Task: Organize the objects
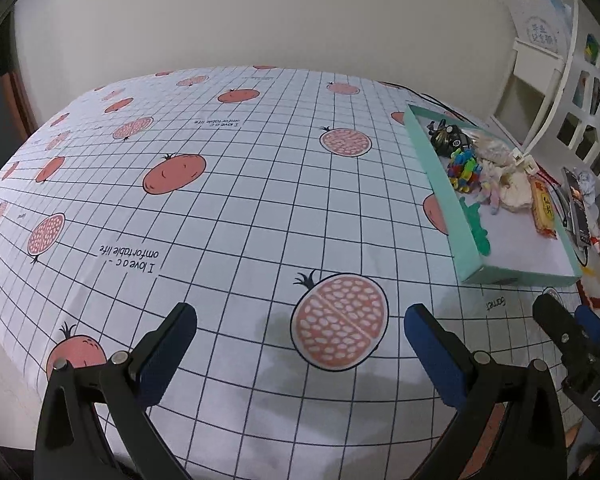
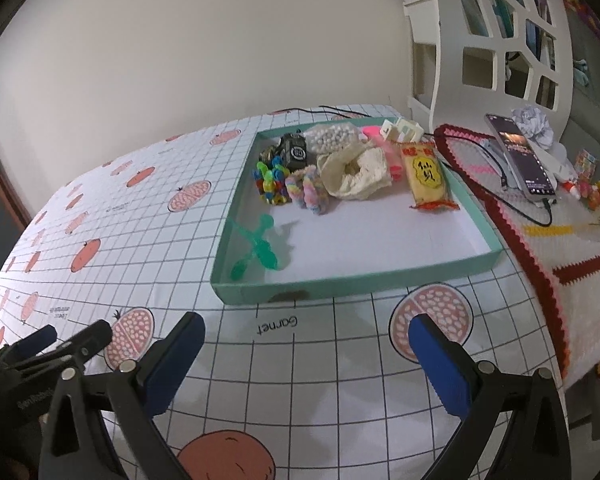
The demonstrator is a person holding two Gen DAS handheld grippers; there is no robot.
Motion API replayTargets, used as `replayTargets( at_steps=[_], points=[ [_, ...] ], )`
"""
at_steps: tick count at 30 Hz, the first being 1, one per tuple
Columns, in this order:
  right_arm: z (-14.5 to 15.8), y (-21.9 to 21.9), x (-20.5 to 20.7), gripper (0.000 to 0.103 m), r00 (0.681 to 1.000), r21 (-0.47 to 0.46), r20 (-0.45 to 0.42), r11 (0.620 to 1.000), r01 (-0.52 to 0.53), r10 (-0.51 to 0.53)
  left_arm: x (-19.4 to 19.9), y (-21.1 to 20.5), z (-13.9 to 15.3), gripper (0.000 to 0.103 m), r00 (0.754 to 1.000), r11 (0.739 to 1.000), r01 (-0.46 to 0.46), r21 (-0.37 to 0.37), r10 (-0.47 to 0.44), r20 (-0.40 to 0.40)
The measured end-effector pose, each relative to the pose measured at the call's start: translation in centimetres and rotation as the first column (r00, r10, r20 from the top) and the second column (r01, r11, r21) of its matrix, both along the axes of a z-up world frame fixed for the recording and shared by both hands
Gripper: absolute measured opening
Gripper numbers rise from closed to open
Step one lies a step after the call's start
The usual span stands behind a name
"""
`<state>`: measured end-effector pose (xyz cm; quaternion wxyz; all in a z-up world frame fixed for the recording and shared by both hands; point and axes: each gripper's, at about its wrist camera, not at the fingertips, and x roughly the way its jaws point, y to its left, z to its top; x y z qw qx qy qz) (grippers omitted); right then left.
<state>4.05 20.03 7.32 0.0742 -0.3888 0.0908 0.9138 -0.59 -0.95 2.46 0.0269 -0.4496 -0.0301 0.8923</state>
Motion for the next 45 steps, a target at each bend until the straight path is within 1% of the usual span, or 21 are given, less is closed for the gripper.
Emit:
replayTargets(
  at_steps=[3, 6, 10, 16, 26, 45],
  points=[
    [-0.5, 0.0, 0.1, 0.103, 1.000, 0.006, 0.012, 1.000, -0.002, 0.001, 0.2, -0.1, -0.3, 0.103, 1.000, 1.000, 0.005, -0.008, -0.005, 0.005],
    [-0.8, -0.1, 0.1, 0.103, 1.000, 0.007, 0.020, 1.000, -0.001, 0.000, 0.4, -0.1, -0.7, 0.103, 1.000, 0.999, 0.000, -0.039, 0.000, 0.008],
    [-1.2, -0.3, 0.3, 0.103, 1.000, 0.009, 0.029, 1.000, -0.003, 0.002, 0.6, -0.2, -1.1, 0.103, 1.000, 0.999, 0.006, -0.046, -0.005, 0.014],
    [-1.7, -0.3, 0.3, 0.103, 0.999, 0.023, 0.049, 1.000, 0.001, -0.002, 0.6, -0.7, -1.4, 0.103, 1.000, 0.999, -0.005, -0.039, 0.006, 0.027],
    [-2.7, -0.2, 0.3, 0.103, 0.997, 0.033, 0.081, 0.999, 0.001, -0.003, 0.9, -0.4, -2.5, 0.103, 0.998, 0.998, 0.025, -0.064, -0.022, 0.056],
    [-3.8, -0.3, 0.2, 0.103, 0.993, 0.054, 0.118, 0.999, -0.003, -0.004, 0.8, -0.8, -3.3, 0.103, 0.996, 0.997, 0.016, -0.070, -0.010, 0.085]
  ],
)
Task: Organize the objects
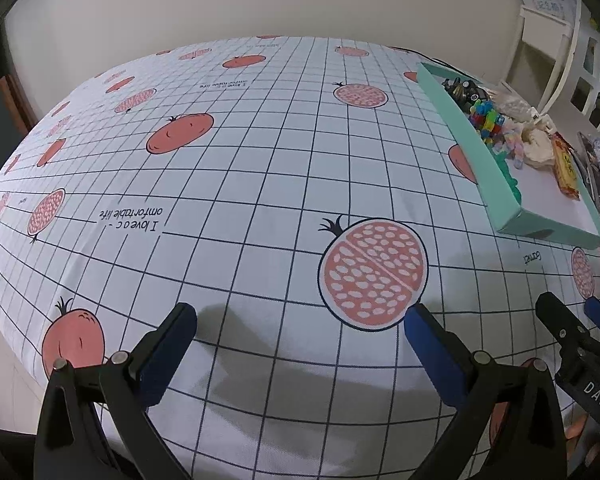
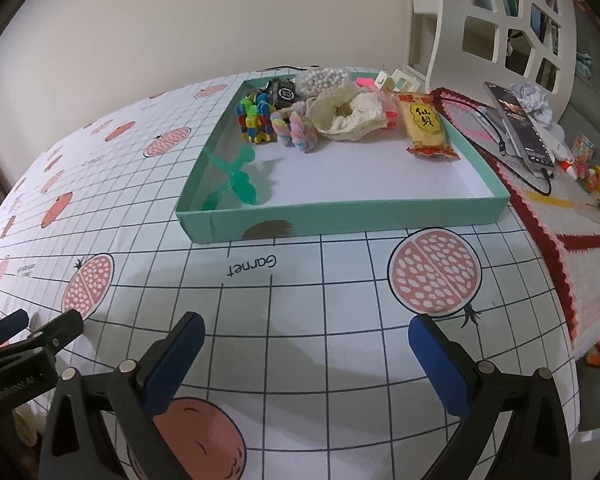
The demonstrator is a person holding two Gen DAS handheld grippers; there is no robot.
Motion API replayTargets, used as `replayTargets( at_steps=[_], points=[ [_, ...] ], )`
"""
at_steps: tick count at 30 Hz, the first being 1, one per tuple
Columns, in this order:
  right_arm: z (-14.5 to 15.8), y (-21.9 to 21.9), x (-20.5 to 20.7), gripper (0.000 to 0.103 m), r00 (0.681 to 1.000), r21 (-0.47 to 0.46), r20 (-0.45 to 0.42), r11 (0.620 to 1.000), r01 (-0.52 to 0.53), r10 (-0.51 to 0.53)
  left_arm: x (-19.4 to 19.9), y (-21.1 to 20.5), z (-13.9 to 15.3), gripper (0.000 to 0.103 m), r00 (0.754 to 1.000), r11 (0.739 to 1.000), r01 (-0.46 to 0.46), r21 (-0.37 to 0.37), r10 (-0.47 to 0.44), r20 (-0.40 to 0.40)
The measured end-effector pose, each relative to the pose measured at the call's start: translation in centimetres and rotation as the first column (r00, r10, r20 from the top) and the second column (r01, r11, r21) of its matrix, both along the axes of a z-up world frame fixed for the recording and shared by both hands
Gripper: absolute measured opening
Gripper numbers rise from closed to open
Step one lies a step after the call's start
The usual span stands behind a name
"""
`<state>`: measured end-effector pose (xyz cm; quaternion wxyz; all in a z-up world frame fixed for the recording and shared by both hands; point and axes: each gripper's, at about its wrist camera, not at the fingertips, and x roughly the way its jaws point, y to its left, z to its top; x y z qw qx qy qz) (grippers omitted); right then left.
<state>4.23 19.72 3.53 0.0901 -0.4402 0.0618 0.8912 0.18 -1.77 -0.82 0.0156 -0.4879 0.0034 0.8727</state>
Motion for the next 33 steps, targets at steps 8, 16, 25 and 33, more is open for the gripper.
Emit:
replayTargets(
  at_steps=[8, 16, 25, 33],
  points=[
    [-0.19, -0.01, -0.01, 0.103, 1.000, 0.018, 0.003, 1.000, 0.002, -0.002, 0.07, 0.00, -0.14, 0.103, 1.000, 1.000, 0.003, -0.007, -0.003, -0.006],
    [-0.32, -0.09, 0.07, 0.103, 1.000, 0.048, 0.000, 0.999, 0.005, -0.005, 0.04, -0.06, -0.20, 0.103, 1.000, 1.000, 0.002, -0.007, -0.002, -0.029],
    [-0.41, -0.12, 0.14, 0.103, 1.000, 0.052, -0.015, 0.999, 0.013, -0.012, 0.21, -0.13, -0.21, 0.103, 0.999, 1.000, -0.005, -0.006, 0.005, -0.052],
    [-0.46, -0.22, 0.27, 0.103, 1.000, 0.058, -0.023, 0.998, 0.013, -0.011, 0.32, -0.14, -0.22, 0.103, 0.998, 1.000, -0.007, -0.006, 0.006, -0.057]
  ],
)
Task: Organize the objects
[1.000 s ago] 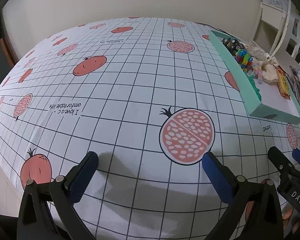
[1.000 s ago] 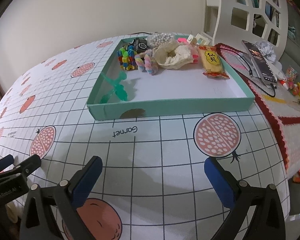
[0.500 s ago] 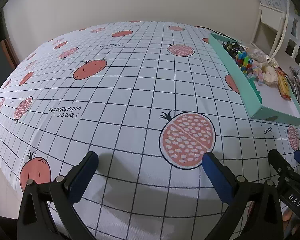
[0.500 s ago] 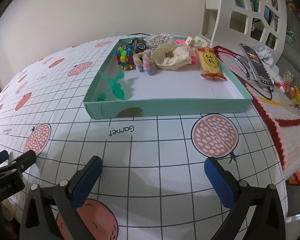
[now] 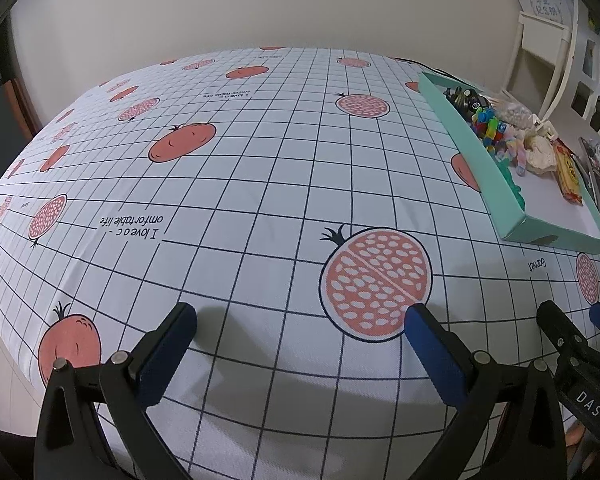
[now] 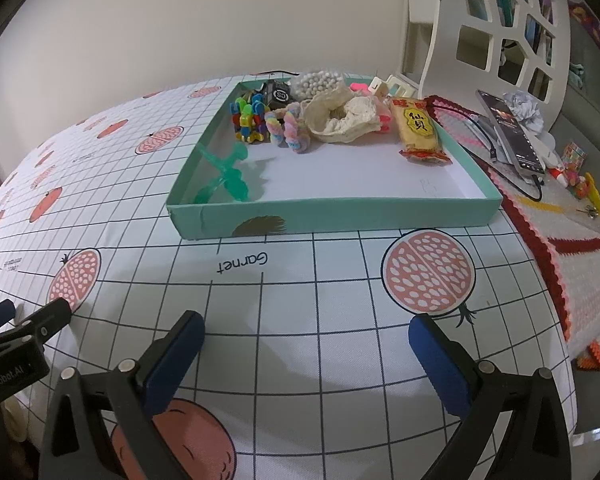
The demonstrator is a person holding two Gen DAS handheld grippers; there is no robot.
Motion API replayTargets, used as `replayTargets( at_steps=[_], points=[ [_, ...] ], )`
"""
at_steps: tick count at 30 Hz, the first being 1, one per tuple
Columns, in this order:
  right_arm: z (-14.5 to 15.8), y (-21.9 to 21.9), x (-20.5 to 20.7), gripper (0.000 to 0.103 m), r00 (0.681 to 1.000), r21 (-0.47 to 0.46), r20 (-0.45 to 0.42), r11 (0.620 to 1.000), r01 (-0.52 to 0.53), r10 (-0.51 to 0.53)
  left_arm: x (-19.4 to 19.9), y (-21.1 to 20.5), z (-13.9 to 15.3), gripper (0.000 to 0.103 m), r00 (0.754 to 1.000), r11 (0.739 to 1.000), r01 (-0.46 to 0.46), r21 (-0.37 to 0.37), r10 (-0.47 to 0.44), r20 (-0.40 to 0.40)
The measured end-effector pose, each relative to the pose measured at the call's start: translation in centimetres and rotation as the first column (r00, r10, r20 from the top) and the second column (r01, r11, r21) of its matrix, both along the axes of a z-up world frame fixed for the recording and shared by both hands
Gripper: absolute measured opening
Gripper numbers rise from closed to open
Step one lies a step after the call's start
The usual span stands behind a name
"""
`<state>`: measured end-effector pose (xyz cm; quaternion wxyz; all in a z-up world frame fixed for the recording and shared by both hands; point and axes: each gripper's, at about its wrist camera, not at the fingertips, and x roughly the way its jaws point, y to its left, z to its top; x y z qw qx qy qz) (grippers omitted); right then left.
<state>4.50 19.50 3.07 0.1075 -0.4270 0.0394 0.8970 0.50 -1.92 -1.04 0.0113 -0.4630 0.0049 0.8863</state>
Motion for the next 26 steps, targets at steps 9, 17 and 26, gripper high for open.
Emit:
replayTargets(
  at_steps=[9, 17, 26],
  points=[
    [0.03, 0.01, 0.05, 0.103, 1.000, 0.000, 0.000, 1.000, -0.001, 0.001, 0.13, 0.05, 0.00, 0.103, 1.000, 1.000, -0.006, 0.001, 0.006, -0.010],
    [0.06, 0.01, 0.10, 0.103, 1.000, 0.000, 0.000, 1.000, -0.001, 0.001, 0.12, 0.03, 0.00, 0.103, 1.000, 1.000, -0.006, 0.001, 0.006, -0.010],
    [0.10, -0.01, 0.11, 0.103, 1.000, 0.000, 0.000, 1.000, -0.001, 0.001, 0.11, -0.04, 0.00, 0.103, 1.000, 1.000, -0.003, 0.001, 0.003, -0.010]
  ],
)
